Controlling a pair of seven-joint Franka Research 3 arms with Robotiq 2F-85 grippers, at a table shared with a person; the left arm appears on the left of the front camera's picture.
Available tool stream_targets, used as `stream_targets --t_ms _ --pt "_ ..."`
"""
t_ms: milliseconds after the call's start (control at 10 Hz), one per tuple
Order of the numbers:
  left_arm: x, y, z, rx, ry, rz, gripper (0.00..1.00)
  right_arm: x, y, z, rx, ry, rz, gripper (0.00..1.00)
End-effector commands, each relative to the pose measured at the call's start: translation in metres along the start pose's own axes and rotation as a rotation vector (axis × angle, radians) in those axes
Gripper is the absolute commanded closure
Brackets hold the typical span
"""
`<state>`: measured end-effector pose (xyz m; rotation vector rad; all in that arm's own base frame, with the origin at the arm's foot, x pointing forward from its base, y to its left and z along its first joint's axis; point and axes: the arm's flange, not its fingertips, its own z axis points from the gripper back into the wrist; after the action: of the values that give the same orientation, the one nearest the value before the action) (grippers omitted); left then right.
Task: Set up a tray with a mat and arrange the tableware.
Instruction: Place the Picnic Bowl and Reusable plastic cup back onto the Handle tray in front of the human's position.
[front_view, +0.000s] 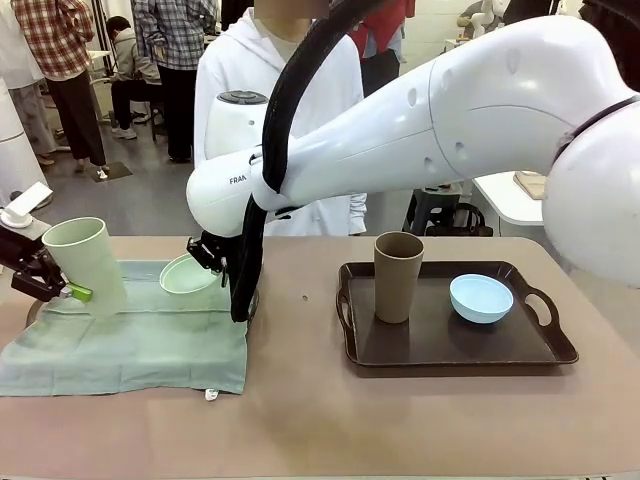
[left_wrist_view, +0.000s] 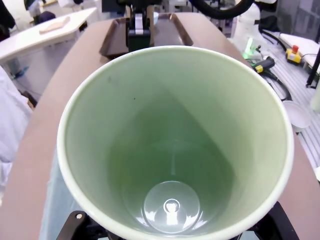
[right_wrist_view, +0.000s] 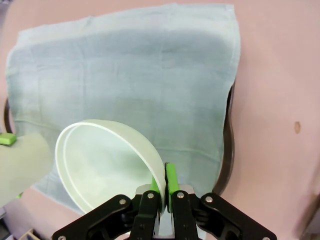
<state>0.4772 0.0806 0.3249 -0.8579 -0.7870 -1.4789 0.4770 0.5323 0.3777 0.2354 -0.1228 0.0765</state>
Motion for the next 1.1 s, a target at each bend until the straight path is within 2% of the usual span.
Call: stream_targets --t_ms 0,500,1000 --pt "-0.002 0.007 -0.001 0.021 -0.023 -0.051 0.16 0.005 0.001 -0.011 0.024 -0.005 0.01 0.96" --pt "-0.021 0.028 -0.019 0.06 0.014 -0.109 0.16 0.011 0.004 -0.043 0.031 0.032 0.015 0.96" --pt "-0.029 0.04 -0.025 0.075 0.035 -0.132 0.16 0.009 0.005 -0.052 0.038 0.055 0.011 0.96"
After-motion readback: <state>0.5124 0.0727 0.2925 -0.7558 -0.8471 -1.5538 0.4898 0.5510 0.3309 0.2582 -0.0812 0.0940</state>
